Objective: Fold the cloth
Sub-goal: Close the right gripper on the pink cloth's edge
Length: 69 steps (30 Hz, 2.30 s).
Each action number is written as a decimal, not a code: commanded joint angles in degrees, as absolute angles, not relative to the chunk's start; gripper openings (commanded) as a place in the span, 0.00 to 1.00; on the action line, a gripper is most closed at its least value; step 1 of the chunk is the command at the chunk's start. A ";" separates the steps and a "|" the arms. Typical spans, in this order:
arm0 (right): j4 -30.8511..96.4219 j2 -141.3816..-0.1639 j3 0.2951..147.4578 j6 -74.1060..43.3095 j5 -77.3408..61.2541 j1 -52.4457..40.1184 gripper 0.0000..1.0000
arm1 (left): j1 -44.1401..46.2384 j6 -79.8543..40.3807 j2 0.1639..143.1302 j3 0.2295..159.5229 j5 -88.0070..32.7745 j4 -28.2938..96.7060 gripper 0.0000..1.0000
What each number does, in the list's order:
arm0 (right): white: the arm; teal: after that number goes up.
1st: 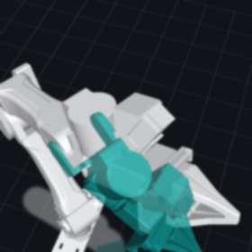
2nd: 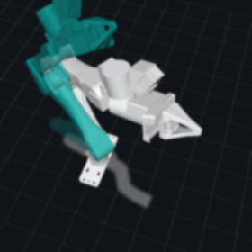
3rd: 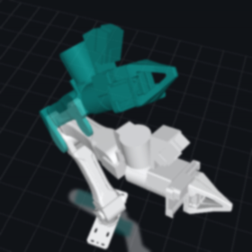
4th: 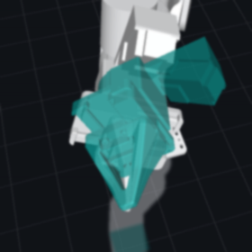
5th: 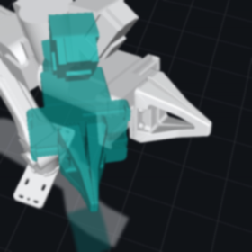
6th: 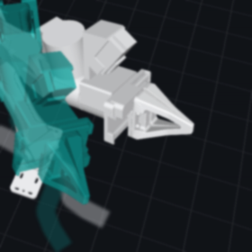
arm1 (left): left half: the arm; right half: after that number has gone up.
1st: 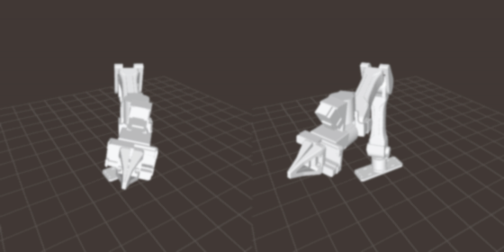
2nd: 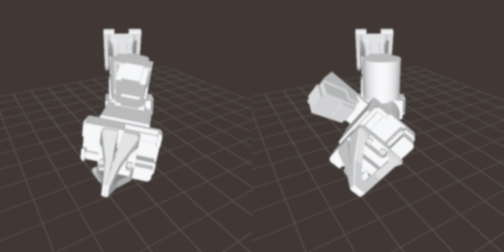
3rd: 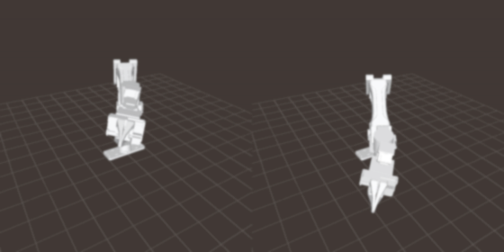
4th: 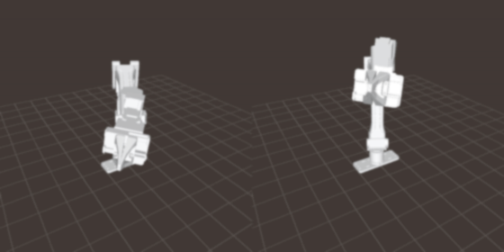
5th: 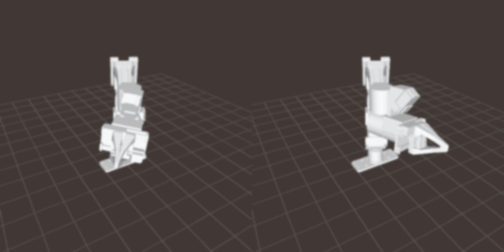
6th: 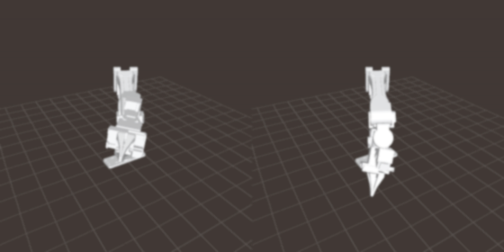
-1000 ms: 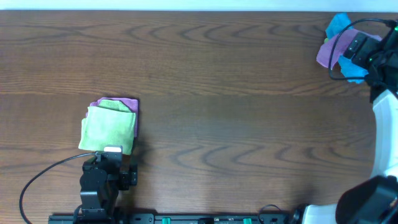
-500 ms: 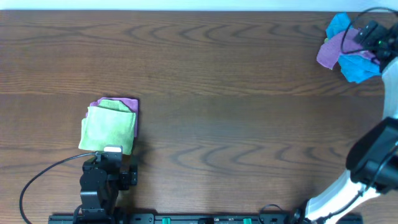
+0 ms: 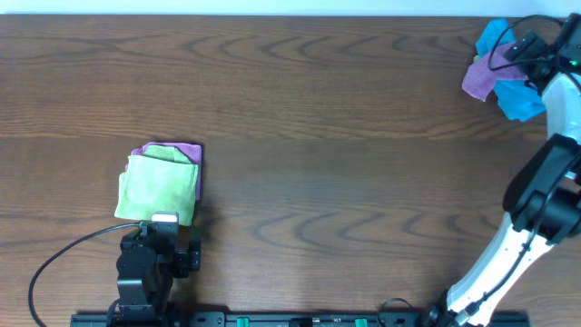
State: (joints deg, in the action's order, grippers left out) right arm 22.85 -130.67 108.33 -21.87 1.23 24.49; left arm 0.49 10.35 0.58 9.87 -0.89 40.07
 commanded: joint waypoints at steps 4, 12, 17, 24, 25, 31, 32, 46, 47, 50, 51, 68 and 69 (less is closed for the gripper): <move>22.24 -134.61 109.73 -24.84 -0.71 24.73 0.94 | 0.30 10.09 0.19 9.15 -0.89 40.45 0.95; 20.99 -136.33 109.71 -24.82 -1.78 24.73 0.73 | 0.30 10.09 0.19 9.15 -0.89 40.45 0.95; 19.92 -136.33 109.71 -24.82 -1.80 24.73 0.54 | 0.30 10.09 0.19 9.15 -0.89 40.45 0.95; 20.88 -136.29 109.75 -24.80 -3.27 24.69 0.01 | 0.30 10.09 0.19 9.15 -0.89 40.45 0.95; 21.74 -136.27 109.93 -24.80 -3.51 24.67 0.01 | 0.30 10.09 0.19 9.15 -0.89 40.45 0.95; 24.80 -133.78 110.30 -23.05 -3.31 24.69 0.03 | 0.30 10.09 0.19 9.15 -0.89 40.45 0.95; 25.08 -133.05 110.30 -22.83 -3.07 24.69 0.03 | 0.30 10.09 0.19 9.15 -0.89 40.45 0.95; 30.06 -125.71 110.30 -20.03 -3.03 24.67 0.01 | 0.30 10.09 0.19 9.15 -0.89 40.45 0.95; 31.07 -125.38 110.28 -19.81 -3.05 24.67 0.06 | 0.30 10.09 0.19 9.15 -0.89 40.45 0.95; 31.51 -125.16 110.28 -17.91 -3.01 24.69 0.40 | 0.30 10.09 0.19 9.15 -0.89 40.45 0.95; 31.38 -125.16 110.30 -17.93 -2.79 24.69 0.43 | 0.30 10.09 0.19 9.15 -0.89 40.45 0.95; 23.97 -130.61 110.26 -18.83 1.13 24.69 0.63 | 0.30 10.09 0.19 9.15 -0.91 40.45 0.95; 23.97 -131.33 110.26 -19.11 1.08 24.69 0.63 | 0.30 10.09 0.19 9.15 -0.89 40.45 0.95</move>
State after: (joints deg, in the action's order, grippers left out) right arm 23.99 -128.05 109.14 -18.65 0.03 24.51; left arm 0.47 10.35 0.58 9.85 -0.89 40.07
